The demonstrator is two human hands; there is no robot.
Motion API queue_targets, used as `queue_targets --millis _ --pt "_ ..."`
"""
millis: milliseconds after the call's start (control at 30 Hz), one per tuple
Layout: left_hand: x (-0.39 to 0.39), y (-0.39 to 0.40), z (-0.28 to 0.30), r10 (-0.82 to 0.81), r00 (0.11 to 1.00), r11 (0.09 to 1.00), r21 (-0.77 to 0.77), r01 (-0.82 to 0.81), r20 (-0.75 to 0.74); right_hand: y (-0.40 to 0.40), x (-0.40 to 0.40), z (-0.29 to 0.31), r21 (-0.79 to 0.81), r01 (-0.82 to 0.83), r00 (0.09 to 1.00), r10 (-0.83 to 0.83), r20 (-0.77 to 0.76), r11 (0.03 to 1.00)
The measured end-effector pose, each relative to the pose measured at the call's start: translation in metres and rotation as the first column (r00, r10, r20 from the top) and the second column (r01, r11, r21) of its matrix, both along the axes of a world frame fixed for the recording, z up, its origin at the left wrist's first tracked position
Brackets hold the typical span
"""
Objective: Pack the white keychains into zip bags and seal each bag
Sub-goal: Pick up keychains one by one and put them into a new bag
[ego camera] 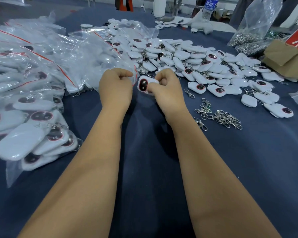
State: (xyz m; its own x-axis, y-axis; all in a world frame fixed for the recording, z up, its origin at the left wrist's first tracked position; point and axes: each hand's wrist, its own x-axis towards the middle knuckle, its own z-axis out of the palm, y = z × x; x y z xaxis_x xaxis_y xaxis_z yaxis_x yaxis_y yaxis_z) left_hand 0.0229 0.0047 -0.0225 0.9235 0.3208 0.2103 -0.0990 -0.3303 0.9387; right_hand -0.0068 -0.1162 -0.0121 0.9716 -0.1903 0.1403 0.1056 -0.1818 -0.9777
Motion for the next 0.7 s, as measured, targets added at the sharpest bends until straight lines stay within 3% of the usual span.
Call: queue_targets --millis 67,133,500,700 --pt "-0.002 -0.004 0.000 -0.061 0.998 0.997 0.040 0.060 0.012 -0.002 0.002 0.002 0.228 -0.028 1.000 0.028 0.000 0.973" --pt "-0.005 -0.008 0.001 -0.112 0.993 0.994 0.018 0.112 0.048 -0.002 0.004 0.002 0.311 -0.053 0.998 0.058 -0.006 0.949" --pt "-0.015 -0.014 0.011 -0.299 0.953 0.932 -0.201 0.303 0.048 -0.005 0.012 -0.007 0.289 -0.006 0.997 0.028 -0.073 0.957" --pt "-0.013 -0.013 0.010 -0.357 0.934 0.920 -0.161 0.356 0.022 -0.005 0.010 -0.007 0.261 0.008 0.995 0.017 -0.095 0.965"
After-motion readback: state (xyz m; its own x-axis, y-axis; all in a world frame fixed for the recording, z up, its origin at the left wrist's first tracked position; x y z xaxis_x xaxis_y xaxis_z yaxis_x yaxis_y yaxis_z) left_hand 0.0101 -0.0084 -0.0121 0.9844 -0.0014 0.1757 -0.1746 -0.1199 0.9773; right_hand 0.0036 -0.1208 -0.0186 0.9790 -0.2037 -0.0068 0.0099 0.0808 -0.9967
